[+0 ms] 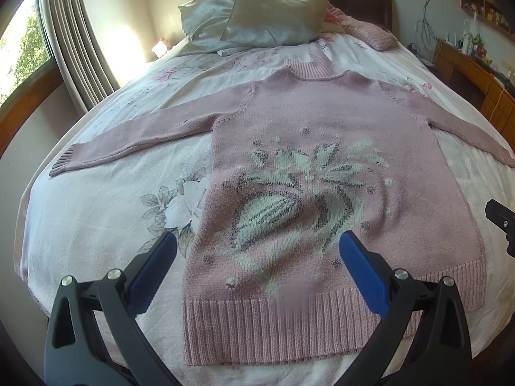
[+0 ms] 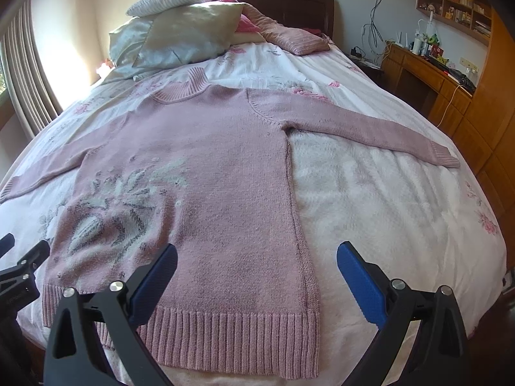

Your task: Fold small clothes

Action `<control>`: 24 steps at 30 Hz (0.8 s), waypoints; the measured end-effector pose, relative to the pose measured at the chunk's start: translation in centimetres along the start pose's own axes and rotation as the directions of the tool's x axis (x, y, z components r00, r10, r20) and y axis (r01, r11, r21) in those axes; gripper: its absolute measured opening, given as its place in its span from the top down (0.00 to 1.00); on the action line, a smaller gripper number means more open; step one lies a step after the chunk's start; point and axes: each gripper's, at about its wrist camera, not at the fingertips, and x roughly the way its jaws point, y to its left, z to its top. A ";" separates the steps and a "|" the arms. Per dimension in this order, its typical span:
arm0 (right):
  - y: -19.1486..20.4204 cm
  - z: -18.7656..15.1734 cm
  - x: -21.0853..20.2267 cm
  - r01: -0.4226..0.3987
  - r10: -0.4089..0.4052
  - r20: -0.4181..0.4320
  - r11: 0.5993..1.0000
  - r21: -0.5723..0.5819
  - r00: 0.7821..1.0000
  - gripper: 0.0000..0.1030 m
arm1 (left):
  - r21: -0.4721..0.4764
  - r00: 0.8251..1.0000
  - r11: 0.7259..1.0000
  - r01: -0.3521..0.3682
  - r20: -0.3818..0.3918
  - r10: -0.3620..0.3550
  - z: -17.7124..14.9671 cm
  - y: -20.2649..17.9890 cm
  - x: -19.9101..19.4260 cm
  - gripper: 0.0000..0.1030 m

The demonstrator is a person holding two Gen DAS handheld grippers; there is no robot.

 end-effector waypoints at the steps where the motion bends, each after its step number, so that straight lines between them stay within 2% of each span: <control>1: 0.0 0.0 0.0 -0.003 0.003 0.000 1.000 -0.002 1.000 0.04 | 0.000 1.000 1.000 0.001 0.000 -0.001 0.0 0.0 0.0 0.03; 24: 0.4 0.3 0.7 -0.011 0.011 -0.006 1.000 -0.011 1.000 0.04 | -0.013 1.000 1.000 -0.020 -0.002 0.020 0.2 0.5 0.5 0.03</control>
